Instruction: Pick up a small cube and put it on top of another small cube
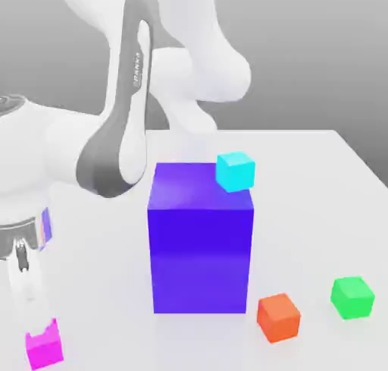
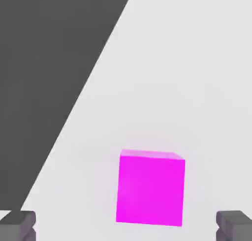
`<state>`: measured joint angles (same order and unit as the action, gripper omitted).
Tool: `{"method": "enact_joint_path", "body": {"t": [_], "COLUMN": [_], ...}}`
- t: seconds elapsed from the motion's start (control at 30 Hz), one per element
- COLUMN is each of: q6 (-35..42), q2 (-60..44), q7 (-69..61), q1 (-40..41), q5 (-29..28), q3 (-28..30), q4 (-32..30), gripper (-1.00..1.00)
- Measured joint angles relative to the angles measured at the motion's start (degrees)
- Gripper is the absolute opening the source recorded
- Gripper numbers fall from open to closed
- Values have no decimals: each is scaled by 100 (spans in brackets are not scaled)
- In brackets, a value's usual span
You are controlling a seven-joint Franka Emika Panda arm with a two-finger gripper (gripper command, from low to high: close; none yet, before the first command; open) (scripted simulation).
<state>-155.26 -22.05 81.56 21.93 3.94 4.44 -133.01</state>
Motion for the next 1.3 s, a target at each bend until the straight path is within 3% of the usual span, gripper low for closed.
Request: {"method": "enact_joint_path", "body": {"t": [0.07,0.1,0.33,0.5,1.07,1.13,1.23,1.27,1.3], "q6": [-310,-450,-480,167,390,237,-222,-315,-315], "q2": [-415,-596,-628,222,1542,1331,727,615,615], "q7": [-29,-45,-43,52,-112,93,556,636,636], "q1": [60,83,91,-57,-2630,-3079,-3547,-3629,-3628], "q5": [66,90,92,-59,-712,-1103,-1801,-1914,-1914], "q3": [-61,-87,-95,-56,-2564,-2796,-2585,-2510,-2510], "q4": [81,119,125,-76,-1186,-1179,-1115,-1106,-1106], "gripper": [0,-100,-100,-100,-100,-100,-100,100,100]}}
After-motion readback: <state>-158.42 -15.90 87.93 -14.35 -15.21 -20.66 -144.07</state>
